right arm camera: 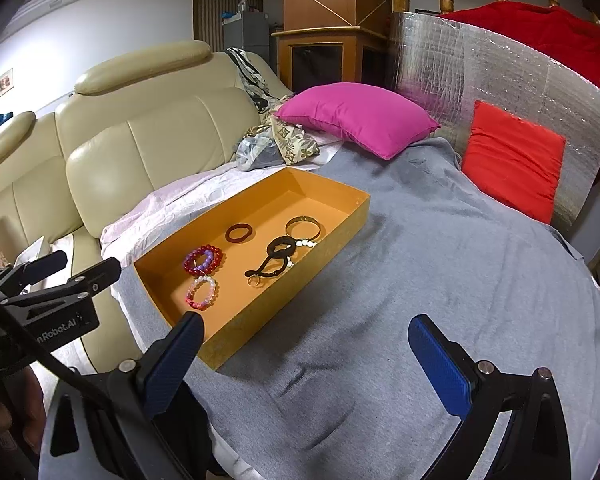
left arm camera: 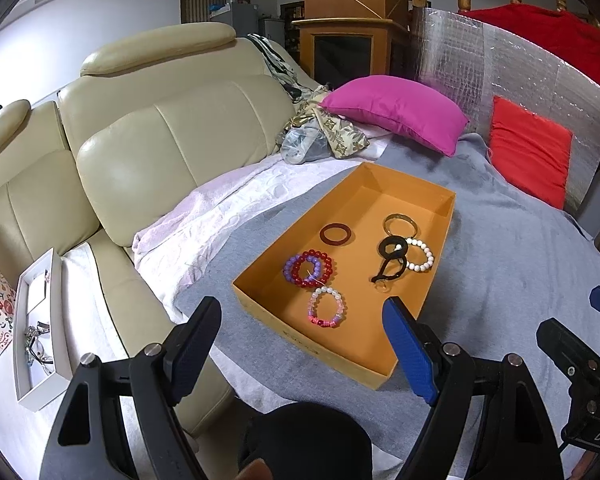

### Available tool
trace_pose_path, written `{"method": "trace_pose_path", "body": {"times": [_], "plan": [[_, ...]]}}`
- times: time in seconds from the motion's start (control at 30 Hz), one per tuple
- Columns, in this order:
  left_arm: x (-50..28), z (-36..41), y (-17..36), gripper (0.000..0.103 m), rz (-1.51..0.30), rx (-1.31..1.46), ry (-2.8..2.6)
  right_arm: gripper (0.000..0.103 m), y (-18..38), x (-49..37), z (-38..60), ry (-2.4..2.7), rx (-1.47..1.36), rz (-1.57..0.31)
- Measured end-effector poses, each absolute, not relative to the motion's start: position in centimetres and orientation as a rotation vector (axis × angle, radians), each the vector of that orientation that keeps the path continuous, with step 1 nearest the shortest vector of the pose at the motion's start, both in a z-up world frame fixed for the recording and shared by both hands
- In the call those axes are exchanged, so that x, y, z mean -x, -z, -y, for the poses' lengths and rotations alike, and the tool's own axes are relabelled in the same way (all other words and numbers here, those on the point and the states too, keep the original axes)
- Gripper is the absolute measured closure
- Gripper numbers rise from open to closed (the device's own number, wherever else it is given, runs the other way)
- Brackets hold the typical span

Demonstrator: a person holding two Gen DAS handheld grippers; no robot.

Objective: Organize jewelry

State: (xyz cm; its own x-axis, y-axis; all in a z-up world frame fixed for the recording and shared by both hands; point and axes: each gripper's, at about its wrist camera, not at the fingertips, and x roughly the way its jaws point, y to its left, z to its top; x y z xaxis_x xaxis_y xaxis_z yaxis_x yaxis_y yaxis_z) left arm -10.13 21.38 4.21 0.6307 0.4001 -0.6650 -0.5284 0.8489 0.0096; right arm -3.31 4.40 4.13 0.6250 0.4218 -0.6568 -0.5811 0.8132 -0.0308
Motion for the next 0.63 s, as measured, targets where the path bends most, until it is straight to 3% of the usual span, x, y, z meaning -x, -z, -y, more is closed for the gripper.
{"method": "trace_pose_path", "body": {"times": [0.63], "plan": [[9.17,-21.17,-3.66,0.020,-0.725,0.165,-0.520,0.000,-3.27,2.59,-4.59,-0.576,0.249,-0.705]]}}
